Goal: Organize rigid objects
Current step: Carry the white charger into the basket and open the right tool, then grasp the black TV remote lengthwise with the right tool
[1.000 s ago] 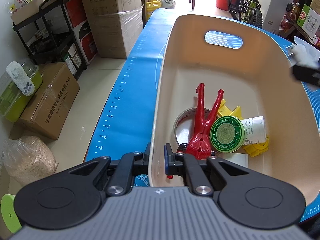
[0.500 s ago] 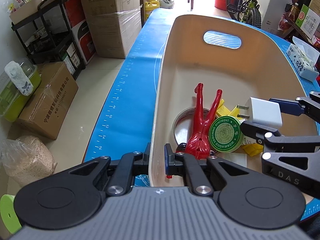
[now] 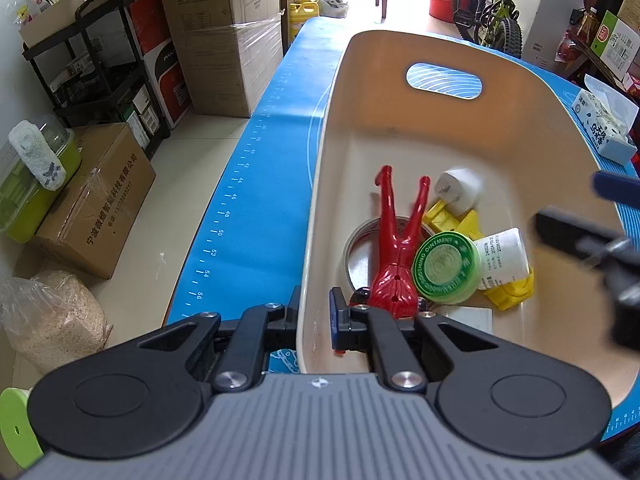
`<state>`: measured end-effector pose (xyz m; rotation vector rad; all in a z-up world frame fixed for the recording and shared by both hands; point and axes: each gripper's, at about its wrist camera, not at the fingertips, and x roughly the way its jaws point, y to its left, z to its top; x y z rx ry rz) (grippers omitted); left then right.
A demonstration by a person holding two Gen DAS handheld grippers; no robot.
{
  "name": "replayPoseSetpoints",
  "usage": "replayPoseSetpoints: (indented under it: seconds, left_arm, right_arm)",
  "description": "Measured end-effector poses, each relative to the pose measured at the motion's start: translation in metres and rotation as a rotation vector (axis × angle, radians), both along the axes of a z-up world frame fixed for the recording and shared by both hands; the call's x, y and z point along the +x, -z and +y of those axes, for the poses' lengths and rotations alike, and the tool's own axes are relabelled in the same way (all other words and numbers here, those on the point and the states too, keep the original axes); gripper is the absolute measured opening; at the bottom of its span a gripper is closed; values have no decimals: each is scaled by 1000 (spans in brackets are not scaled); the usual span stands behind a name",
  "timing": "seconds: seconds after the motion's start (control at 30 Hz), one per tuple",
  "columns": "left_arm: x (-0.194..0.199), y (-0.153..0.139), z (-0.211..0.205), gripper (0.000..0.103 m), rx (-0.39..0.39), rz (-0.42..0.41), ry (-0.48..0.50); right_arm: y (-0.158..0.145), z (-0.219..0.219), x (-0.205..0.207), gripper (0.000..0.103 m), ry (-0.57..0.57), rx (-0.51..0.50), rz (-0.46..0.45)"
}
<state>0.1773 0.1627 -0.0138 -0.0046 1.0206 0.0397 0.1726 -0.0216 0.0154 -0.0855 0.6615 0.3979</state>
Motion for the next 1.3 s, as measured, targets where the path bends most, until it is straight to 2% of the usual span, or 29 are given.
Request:
replayPoseSetpoints:
  seconds: [0.1,0.2,0.27,0.43,0.53,0.63,0.73,0.93,1.07,1.3]
  left_arm:
    - [0,0,-1,12,0,0,0]
    - [0,-1,-1,12,-3,-1,0]
    - [0,-1,-1,12,-2,-1,0]
    - [0,-1,-1,12,-1,0,1]
    - [-1,-1,0,13,-4,-1,0]
    - [-1,-1,1,13,-3,-2,2]
    - [0,-1,1,13,-3,0,2]
    - [0,-1,1,13,-3,0,2]
    - [0,-1,1,13,-3,0,2]
    - [0,-1,1,13,-3,0,2]
  right_arm:
    - [-4,-21,-6,83,95,38,-23]
    - [-1,-40,-10,85,197,25,-51]
    - [6,-51,-13,89,266,-4,-61]
    - [27,-77,-10,89,400,-9,-43]
    - [46,-80,-5,91,431,-31,-24]
    - [58,-90,-8,97,459,50,-16]
    - [62,-94,-5,97,479,84,-15]
    - [57,-97,-9,96,512,55,-79]
    - [63,-107,-4,96,555,60,-56]
    - [94,-100,7,96,564,1,-10]
